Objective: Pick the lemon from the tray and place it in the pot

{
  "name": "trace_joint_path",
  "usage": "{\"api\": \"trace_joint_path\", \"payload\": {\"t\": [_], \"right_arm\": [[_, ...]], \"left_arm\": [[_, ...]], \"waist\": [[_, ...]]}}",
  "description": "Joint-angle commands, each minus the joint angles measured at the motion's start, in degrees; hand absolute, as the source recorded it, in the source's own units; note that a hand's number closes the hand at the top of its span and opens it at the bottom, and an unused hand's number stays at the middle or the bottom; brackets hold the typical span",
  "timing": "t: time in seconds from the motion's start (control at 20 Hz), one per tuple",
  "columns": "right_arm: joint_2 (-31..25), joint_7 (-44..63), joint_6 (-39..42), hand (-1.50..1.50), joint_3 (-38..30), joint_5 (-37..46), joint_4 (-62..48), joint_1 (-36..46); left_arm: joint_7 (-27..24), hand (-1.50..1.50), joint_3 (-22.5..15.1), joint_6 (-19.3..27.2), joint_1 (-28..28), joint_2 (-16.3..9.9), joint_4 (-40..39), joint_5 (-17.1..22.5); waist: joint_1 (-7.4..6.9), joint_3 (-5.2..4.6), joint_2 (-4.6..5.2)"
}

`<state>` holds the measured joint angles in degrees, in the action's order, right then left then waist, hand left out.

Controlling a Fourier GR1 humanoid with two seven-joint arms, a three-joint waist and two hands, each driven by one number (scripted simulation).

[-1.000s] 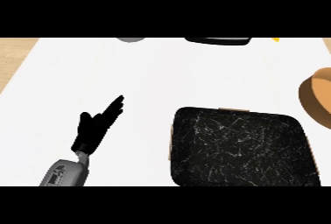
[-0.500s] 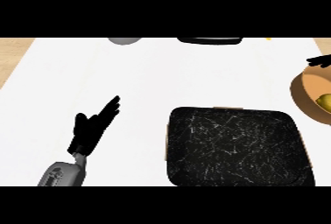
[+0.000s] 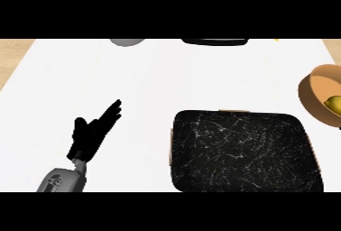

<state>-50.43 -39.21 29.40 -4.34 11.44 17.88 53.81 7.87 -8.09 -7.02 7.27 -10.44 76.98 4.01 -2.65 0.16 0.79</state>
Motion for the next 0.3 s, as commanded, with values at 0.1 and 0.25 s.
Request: {"api": "trace_joint_path", "payload": {"t": [0.1, 0.25], "right_arm": [[-6.9, 3.1, 12.1, -1.5, -8.0, -7.8, -7.8, 5.0], [-8.7, 3.0, 14.6, -1.5, -10.4, -10.4, -9.4, 3.3]], "left_arm": [[-0.4, 0.0, -0.8, -0.5, -1.6, 0.0, 1.6, -0.3], [-0.5, 0.0, 0.1, 0.1, -0.4, 0.4, 1.0, -0.1]], "waist": [[-1.16, 0.16, 0.61], [-0.45, 0.22, 0.72]]}}
